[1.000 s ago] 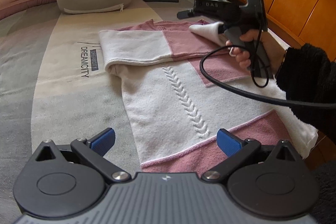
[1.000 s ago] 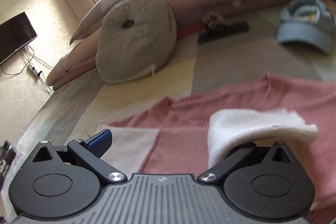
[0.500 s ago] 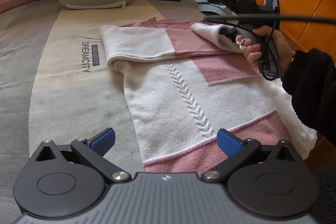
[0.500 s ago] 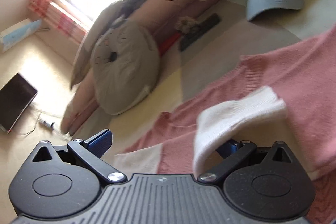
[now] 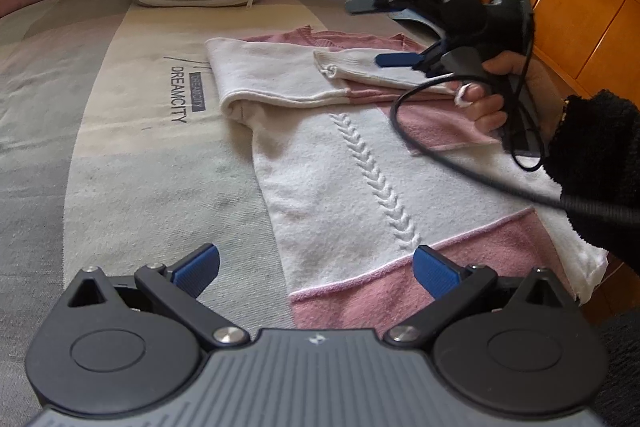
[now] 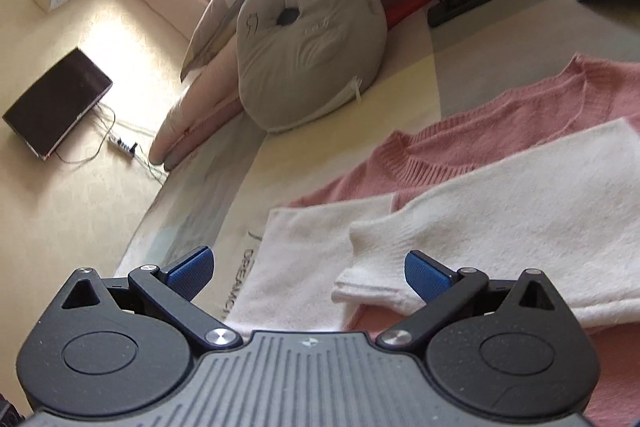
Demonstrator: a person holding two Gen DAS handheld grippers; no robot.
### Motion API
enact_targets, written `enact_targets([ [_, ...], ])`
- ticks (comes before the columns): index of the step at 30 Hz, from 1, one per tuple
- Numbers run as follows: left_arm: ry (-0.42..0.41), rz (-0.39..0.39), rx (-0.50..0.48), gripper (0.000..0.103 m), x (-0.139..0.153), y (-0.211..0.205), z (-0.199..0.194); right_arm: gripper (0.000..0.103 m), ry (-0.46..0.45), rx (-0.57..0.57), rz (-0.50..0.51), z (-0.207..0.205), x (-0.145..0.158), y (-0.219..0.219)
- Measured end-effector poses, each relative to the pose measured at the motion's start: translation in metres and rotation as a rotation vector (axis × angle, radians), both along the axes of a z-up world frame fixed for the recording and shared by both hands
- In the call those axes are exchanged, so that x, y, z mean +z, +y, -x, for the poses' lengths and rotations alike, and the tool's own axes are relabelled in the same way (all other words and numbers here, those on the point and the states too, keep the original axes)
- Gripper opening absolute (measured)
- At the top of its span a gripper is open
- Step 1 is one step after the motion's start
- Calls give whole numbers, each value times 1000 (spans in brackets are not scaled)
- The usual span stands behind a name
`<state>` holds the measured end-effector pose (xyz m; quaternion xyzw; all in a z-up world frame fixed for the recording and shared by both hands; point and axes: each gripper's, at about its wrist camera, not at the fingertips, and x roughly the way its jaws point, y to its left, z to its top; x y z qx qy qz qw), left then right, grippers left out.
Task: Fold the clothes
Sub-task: 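Lay the sleeve on the sweater body and open the right gripper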
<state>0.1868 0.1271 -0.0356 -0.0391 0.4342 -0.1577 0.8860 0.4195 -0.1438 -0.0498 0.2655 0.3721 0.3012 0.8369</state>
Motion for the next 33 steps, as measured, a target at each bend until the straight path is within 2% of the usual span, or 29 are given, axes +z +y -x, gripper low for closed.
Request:
enact_targets([
  [6,-8,-23,8,102,2,-2,-3,103,-43,-137,54,14,21,-57],
  [9,-22,-40,-3,102,6,-11,-9,103,-77,-236,116,28,28,-103],
  [14,-34,-46,-26,102,11,-31,-19,103,-58,-386,162,43,10,-175],
  [16,-30,-54,-35,102,10,-44,-23,102,18,-377,171,38,-14,-191],
  [18,-29,-63,-44,102,11,-57,-27,100,-6,-335,205,38,-25,-197],
  [21,-34,-69,-55,102,14,-75,-30,101,-25,-299,276,43,-6,-194],
  [23,-38,-71,-60,102,17,-88,-32,103,-99,-267,307,56,7,-193],
  [28,-42,-96,-88,102,21,-122,-39,103,-119,-78,369,74,4,-187],
  [33,-30,-127,-125,102,20,-159,-46,103,-88,-5,376,61,-26,-183],
])
